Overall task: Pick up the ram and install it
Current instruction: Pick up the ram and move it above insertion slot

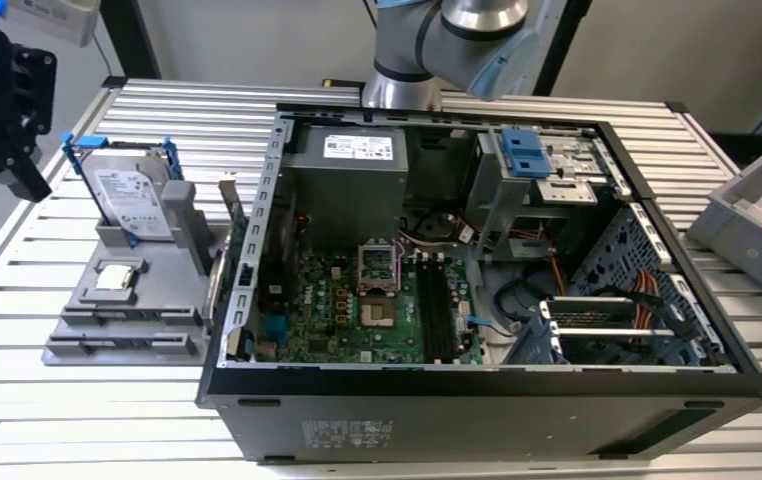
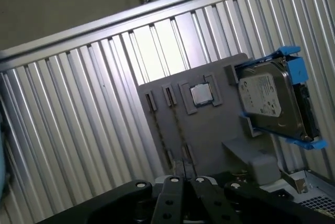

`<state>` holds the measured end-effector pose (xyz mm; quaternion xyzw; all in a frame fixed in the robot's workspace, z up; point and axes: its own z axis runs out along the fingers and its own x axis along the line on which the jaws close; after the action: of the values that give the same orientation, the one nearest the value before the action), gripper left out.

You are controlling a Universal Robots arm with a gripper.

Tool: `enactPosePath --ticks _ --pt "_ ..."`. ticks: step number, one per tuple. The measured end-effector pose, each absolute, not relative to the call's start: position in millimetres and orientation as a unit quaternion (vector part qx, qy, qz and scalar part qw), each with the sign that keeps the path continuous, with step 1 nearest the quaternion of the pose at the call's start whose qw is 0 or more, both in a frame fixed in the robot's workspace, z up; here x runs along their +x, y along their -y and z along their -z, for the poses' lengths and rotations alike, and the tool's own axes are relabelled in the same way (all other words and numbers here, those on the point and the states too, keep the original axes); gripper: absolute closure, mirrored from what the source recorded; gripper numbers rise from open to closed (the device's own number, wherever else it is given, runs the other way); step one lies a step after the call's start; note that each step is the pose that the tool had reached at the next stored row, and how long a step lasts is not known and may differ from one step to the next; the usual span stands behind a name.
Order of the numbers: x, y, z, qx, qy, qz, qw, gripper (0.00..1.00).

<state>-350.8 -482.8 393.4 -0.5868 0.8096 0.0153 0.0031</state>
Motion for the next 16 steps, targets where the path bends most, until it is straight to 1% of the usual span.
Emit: enactPosePath --ticks 11,13,16 --pt "-350.8 482.8 -393.4 -0.638 -0.77 -0.015 0.002 1.0" --pt "-350.8 482.8 -393.4 -0.681 -0.732 -0.016 0.001 1.0" --pt "-350.8 482.8 -393.4 -0.697 -0.717 -0.016 0.001 1.0"
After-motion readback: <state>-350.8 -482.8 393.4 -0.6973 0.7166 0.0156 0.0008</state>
